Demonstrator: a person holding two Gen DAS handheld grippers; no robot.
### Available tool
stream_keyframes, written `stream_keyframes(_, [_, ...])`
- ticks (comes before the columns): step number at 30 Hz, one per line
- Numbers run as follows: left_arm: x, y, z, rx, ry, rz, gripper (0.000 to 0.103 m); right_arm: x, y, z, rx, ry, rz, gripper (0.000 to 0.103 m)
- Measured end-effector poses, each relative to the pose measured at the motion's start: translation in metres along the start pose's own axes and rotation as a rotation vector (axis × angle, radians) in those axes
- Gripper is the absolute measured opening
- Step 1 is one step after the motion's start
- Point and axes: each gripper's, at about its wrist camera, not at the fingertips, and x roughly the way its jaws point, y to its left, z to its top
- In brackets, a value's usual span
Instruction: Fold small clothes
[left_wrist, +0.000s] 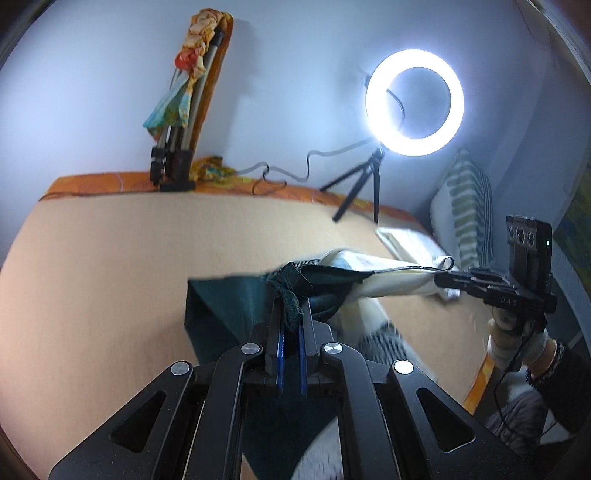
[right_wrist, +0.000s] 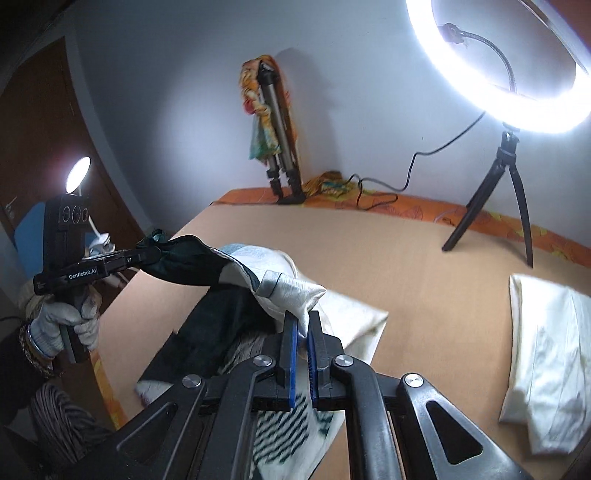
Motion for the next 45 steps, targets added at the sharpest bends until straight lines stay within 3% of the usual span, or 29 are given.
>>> stream_keyframes(9, [-0.004, -0.019, -0.06, 0.105, 0.11, 0.058, 0.004, -0.003, 0.011, -0.079, -0.046, 0.069, -0.037, 0.003])
stream_keyframes(19, [-0.034, -0.018, -0.092, 0.131, 0.147, 0.093, 0.006, -0.023, 0.024, -0.119, -0.174, 0.09, -0.097, 0.005])
stream_keyframes(20, [-0.041, -0.017, -0.094, 0.117, 0.144, 0.094, 0.011, -0.026, 0.024, -0.121, -0.174, 0.092, -0.098, 0.006])
stream_keyframes(21, [-0.048, -0.016, -0.097, 0.102, 0.135, 0.092, 0.012, -0.032, 0.023, -0.124, -0.166, 0.091, -0.1, 0.014])
stream_keyframes(24, [-0.065, -0.009, -0.101, 0.028, 0.113, 0.054, 0.013, -0.047, 0.014, -0.128, -0.109, 0.07, -0.091, 0.023])
stream_keyframes(25, [-0.067, -0.005, -0.101, -0.017, 0.11, 0.031, 0.019, -0.051, 0.008, -0.128, -0.063, 0.062, -0.075, 0.025])
stream_keyframes(27, [-0.063, 0.006, -0.103, -0.14, 0.114, -0.029, 0.04, -0.051, -0.006, -0.126, 0.057, 0.057, -0.011, 0.03])
stream_keyframes(32, [-0.044, 0.029, -0.109, -0.407, 0.154, -0.126, 0.041, -0.028, -0.032, -0.13, 0.339, 0.114, 0.145, 0.038])
stream_keyframes(34, [-0.047, 0.024, -0.107, -0.369, 0.146, -0.103, 0.041, -0.022, -0.038, -0.134, 0.414, 0.122, 0.202, 0.039])
stream_keyframes(40, [-0.046, -0.03, -0.099, 0.074, 0.15, 0.083, 0.041, -0.009, -0.047, -0.14, 0.542, 0.144, 0.272, 0.041])
stream_keyframes(45, [-0.032, -0.052, -0.103, 0.307, 0.172, 0.192, 0.041, -0.001, -0.05, -0.137, 0.593, 0.148, 0.305, 0.041])
